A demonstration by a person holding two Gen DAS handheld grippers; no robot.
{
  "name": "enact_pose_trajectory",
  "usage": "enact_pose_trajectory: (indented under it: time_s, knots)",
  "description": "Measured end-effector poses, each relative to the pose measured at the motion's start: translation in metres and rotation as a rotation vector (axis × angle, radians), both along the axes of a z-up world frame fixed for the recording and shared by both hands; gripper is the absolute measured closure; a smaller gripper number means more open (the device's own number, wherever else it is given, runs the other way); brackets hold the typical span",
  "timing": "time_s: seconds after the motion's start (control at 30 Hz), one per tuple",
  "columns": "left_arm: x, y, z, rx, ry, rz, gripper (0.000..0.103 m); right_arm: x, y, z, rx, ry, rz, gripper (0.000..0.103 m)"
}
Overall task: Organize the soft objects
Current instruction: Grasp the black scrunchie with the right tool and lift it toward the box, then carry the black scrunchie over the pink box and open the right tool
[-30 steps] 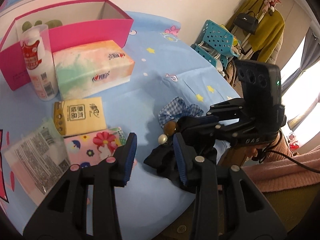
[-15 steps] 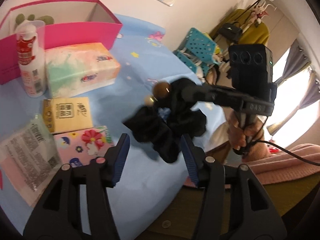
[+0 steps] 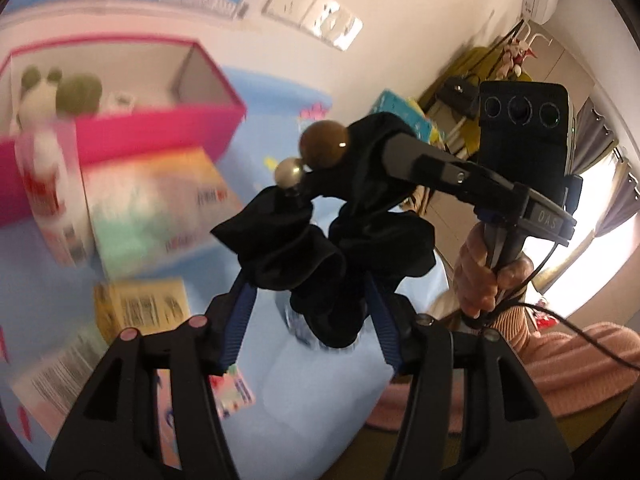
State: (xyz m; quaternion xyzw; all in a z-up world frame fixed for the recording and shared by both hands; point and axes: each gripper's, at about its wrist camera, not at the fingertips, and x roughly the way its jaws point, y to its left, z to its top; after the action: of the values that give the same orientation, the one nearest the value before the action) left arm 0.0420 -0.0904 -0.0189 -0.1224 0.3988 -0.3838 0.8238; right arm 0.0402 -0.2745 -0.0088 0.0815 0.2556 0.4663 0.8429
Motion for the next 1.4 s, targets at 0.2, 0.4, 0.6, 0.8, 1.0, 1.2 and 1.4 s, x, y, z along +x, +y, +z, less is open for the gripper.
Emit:
enact_pose_trajectory:
  time_s: [0.2,0.4,0.6,0.8,1.0,1.2,1.4]
  knots:
    - [0.030,0.003,0.036,0.030,-0.071,0.078,0.049,0.030,0.009,0.034,-0.012,-0.089,-0.005,0.095]
    - [0.073,0.010,0.055,0.079,-0.084,0.159,0.052,0.077,0.021,0.055,-0.019,-0.119,-0.027,0.095]
    - [0.121,0.008,0.056,0.142,-0.058,0.218,0.054,0.121,0.029,0.060,-0.027,-0.103,-0.050,0.095]
    - [0.160,0.007,0.050,0.198,-0.010,0.262,0.055,0.166,0.039,0.050,-0.068,-0.069,-0.090,0.095]
    - [0.187,0.003,0.042,0.236,0.041,0.290,0.055,0.198,0.048,0.042,-0.108,-0.060,-0.132,0.095]
    - [0.212,0.003,0.035,0.265,0.109,0.336,0.055,0.226,0.052,0.037,-0.144,-0.071,-0.197,0.094]
    - [0.207,0.004,0.035,0.318,0.109,0.361,0.054,0.251,0.044,0.023,-0.155,-0.019,-0.298,0.078]
